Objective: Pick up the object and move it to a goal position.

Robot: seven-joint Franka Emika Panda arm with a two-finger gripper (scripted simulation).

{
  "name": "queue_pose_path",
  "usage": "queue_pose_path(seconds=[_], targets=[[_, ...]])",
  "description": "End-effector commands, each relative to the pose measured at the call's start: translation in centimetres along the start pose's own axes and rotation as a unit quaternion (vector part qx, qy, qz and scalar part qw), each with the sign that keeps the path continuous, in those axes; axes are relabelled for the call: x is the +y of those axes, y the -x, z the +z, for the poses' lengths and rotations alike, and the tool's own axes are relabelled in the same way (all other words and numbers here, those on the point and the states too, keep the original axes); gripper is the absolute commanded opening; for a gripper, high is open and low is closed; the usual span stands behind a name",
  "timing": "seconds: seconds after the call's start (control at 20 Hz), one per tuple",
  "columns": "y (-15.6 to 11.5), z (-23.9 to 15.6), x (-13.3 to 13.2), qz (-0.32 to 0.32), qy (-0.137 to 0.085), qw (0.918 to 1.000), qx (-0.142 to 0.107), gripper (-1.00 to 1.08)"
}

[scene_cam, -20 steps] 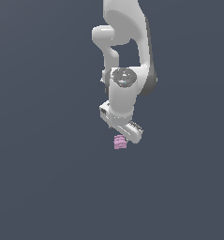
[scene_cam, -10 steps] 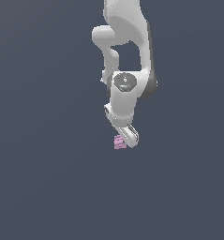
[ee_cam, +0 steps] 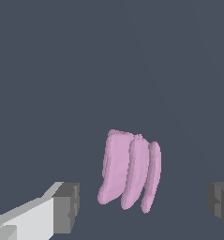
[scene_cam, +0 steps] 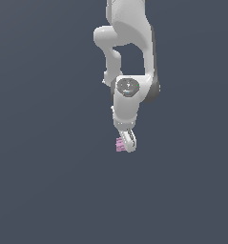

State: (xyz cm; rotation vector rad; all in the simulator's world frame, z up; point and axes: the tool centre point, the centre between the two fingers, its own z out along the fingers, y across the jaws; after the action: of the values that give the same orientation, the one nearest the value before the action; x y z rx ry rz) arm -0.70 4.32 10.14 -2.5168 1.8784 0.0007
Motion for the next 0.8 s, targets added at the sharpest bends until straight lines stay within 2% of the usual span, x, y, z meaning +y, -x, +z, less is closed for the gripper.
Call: queue_pose_path(seconds=[0.0,0.35,0.75], targets=[[0.08,0.29,0.08,0.025,0.0,0.9997,0.0,1.0],[0.22,0.78,0.22,0.067,0.0,0.9978,0.0,1.0],[0.26,1.02,0.25,0.073,0.0,0.9973,0.0,1.0]])
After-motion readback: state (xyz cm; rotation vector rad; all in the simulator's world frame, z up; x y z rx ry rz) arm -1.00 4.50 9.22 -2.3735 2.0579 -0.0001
